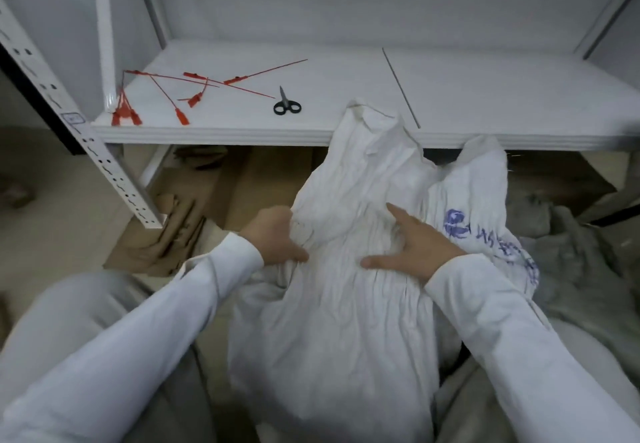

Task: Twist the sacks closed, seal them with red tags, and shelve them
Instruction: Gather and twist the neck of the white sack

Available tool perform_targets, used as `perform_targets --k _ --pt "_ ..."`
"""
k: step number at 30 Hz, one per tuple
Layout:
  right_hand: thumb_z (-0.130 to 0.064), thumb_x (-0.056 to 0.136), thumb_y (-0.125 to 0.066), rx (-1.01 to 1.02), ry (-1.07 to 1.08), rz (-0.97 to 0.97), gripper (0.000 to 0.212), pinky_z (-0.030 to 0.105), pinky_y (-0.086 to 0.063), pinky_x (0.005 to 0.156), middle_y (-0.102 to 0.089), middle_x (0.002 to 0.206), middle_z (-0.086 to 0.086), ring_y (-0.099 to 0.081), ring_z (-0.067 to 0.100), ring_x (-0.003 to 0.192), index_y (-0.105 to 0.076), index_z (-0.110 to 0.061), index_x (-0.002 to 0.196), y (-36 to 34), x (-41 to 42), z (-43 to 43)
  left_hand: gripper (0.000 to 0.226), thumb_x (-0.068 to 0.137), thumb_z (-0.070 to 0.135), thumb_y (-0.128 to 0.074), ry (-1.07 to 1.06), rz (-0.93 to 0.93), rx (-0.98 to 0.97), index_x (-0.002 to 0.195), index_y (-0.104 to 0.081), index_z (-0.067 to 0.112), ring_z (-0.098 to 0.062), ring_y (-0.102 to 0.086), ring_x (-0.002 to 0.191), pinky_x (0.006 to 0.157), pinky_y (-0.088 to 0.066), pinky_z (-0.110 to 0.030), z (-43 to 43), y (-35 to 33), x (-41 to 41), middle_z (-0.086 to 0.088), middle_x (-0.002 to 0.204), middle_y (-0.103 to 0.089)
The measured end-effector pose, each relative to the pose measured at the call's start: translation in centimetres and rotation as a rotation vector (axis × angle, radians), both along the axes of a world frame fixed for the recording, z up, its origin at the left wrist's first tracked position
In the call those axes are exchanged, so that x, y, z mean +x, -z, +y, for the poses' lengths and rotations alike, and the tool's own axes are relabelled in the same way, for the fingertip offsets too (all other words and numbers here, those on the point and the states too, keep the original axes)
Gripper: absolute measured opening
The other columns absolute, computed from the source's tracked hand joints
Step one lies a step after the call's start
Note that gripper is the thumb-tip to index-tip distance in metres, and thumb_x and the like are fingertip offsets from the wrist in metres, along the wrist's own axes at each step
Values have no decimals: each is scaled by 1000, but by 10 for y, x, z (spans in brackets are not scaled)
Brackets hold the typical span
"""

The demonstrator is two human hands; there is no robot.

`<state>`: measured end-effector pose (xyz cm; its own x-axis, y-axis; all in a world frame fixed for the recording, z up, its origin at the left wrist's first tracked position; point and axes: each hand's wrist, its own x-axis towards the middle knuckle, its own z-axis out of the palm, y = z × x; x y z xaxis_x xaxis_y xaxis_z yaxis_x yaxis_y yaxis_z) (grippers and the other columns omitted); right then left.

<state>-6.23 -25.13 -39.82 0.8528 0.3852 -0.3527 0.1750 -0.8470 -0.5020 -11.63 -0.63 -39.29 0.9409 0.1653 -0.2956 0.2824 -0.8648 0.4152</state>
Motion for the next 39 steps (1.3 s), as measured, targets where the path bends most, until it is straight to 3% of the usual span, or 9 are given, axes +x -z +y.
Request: perform_targets --k 5,10,13,16,20,23,28,34,39 --pt "-51 57 -87 -108 -204 -6 128 36 -39 108 -44 142 3 -46 20 129 -3 -37 153 16 -2 28 36 77 18 -75 -70 -449 -24 110 -60 24 -24 -61 90 79 -52 -34 35 -17 8 0 101 -65" --pt "-32 75 -71 -204 -289 -451 73 39 -49 81 -57 114 0 -59 27 107 -35 -31 139 8 -1 64 22 80 11 -67 -23 -824 19 101 -65 19 -21 -61 86 73 -46 -30 62 -34 13 4 93 -67" --pt "-14 73 -62 -48 -237 -746 42 40 -49 60 -61 91 2 -63 35 81 -49 -22 113 2 -1 84 18 85 8 -63 -52 -986 -30 100 -67 15 -22 -62 87 79 -51 -36 78 -43 16 -1 94 -68" --pt "-2 61 -59 173 -195 -943 39 31 -41 42 -54 78 4 -55 33 55 -47 -18 94 2 -4 101 18 83 2 -63 -74 -1173 -46 100 -67 7 -22 -61 85 76 -50 -33 87 -51 14 -8 93 -68" --pt "5 62 -67 328 -140 -1013 39 31 -42 45 -57 84 7 -57 31 59 -55 -13 94 -5 -7 121 19 81 -3 -63 -171 -1324 -32 98 -67 3 -17 -57 81 75 -43 -17 99 -58 9 -9 92 -66" --pt "-3 74 -72 377 -156 -909 35 37 -51 57 -59 98 6 -62 28 73 -61 -12 106 -6 -4 127 23 83 0 -62 -204 -1266 -36 105 -66 4 -15 -57 91 82 -36 -7 108 -56 8 -8 98 -66" --pt "-37 85 -70 244 -67 -654 55 42 -51 84 -51 126 3 -59 25 104 -50 -19 132 -5 6 106 37 89 24 -63 -172 -903 -3 125 -59 14 -26 -53 109 89 -35 -23 114 -40 8 -7 114 -60" --pt "-83 67 -52 245 450 -178 100 44 -38 106 -48 139 13 -46 31 127 -41 -14 139 5 16 72 64 56 72 -74 -197 -496 -154 82 -45 20 -13 -44 64 58 -36 -31 91 -40 4 6 72 -49" --pt "-47 79 -75 695 785 167 85 32 -42 84 -51 126 0 -53 20 104 -35 -4 141 1 18 65 49 66 53 -75 69 -430 47 63 -40 19 -16 -47 66 56 -40 -33 70 -22 11 5 68 -49"
